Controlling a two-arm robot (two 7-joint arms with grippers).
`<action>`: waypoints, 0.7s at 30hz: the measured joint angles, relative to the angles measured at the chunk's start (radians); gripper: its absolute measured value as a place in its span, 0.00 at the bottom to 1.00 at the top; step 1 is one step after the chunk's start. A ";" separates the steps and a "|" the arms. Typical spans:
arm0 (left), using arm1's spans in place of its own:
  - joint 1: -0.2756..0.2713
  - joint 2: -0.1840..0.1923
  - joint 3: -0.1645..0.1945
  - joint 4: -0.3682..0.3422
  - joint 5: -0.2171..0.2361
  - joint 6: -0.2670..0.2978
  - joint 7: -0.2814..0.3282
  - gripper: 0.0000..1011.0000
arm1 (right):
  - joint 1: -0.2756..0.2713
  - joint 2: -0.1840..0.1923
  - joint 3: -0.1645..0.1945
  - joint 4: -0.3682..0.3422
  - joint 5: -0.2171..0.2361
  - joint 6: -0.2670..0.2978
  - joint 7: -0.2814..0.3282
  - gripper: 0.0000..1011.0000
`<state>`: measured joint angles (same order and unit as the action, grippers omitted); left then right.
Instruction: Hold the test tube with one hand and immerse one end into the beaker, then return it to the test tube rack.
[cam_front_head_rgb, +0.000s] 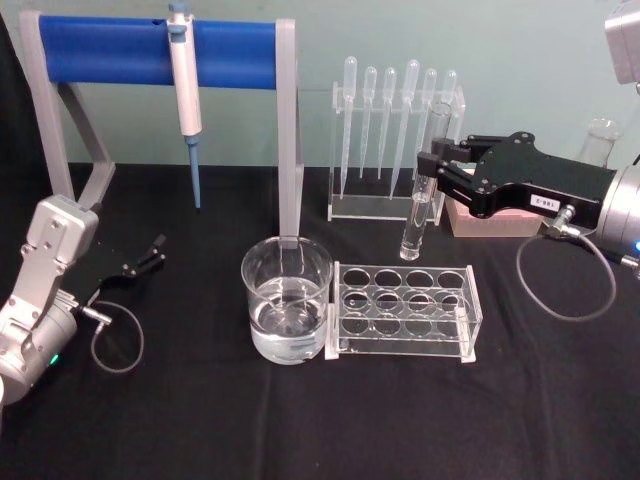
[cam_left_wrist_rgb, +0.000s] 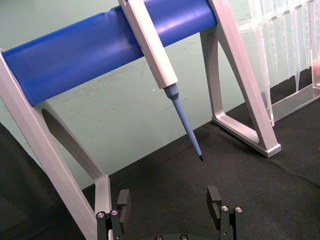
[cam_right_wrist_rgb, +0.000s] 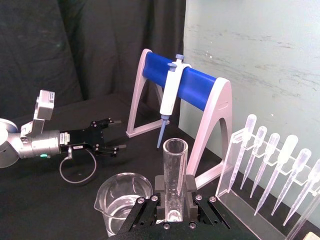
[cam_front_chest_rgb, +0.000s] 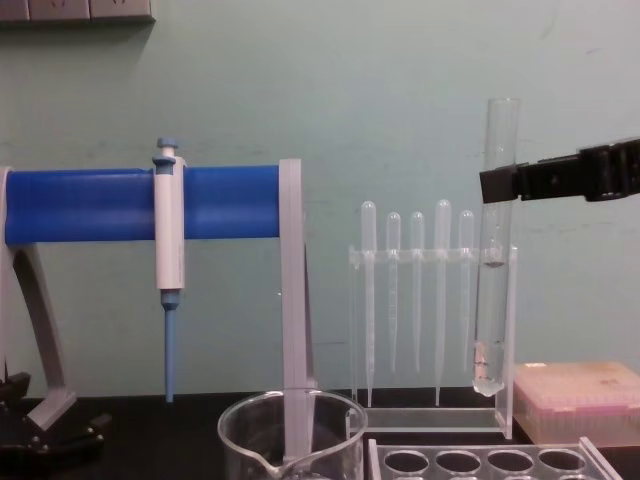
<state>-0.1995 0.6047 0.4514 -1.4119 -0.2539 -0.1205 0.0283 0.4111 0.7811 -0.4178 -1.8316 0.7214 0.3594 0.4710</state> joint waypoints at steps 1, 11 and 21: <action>0.000 0.000 0.000 0.000 0.000 0.000 0.000 0.99 | 0.000 0.000 0.000 0.000 0.000 0.000 0.000 0.24; 0.000 0.000 0.000 0.000 0.000 0.000 0.000 0.99 | 0.000 0.000 0.000 0.000 0.000 0.000 0.000 0.24; 0.000 0.000 0.000 0.000 0.000 0.000 0.000 0.99 | 0.000 0.000 0.000 0.000 0.000 0.000 0.000 0.24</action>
<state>-0.1995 0.6047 0.4514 -1.4120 -0.2539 -0.1205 0.0283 0.4112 0.7811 -0.4178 -1.8316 0.7214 0.3594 0.4710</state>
